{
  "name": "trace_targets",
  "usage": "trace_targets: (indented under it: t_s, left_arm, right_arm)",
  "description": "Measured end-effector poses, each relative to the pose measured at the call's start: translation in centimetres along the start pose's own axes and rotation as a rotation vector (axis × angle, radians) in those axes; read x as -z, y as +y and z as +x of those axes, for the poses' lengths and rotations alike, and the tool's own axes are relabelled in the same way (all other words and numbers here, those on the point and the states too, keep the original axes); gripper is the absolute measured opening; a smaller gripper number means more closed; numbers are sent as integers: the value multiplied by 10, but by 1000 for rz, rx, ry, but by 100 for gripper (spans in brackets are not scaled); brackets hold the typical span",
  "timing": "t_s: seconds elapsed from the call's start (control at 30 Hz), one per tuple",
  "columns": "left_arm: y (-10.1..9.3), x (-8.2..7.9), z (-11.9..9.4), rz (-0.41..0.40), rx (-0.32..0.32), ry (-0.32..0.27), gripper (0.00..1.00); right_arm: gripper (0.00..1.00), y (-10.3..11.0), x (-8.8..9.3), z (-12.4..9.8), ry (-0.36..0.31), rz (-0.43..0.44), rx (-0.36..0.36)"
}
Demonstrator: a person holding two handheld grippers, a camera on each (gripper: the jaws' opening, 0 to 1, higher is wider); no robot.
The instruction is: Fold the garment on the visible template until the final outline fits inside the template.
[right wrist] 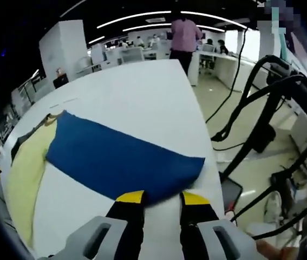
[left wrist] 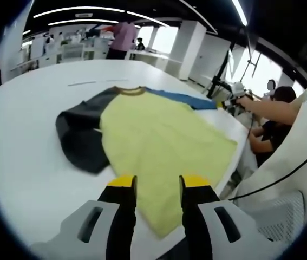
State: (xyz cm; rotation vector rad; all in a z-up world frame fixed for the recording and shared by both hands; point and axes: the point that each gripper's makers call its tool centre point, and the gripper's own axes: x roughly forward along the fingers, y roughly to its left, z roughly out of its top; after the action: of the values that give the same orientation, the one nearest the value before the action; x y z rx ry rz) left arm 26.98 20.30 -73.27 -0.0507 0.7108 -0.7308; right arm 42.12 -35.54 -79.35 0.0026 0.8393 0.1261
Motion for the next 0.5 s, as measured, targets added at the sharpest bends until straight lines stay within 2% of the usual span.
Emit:
trace_targets:
  t_s: [0.33, 0.5]
  left_arm:
    - [0, 2, 1, -1, -2, 8, 28]
    - [0, 2, 1, -2, -2, 9, 28]
  right_arm:
    - [1, 7, -5, 1, -7, -84, -13]
    - [0, 5, -12, -6, -28, -86, -18]
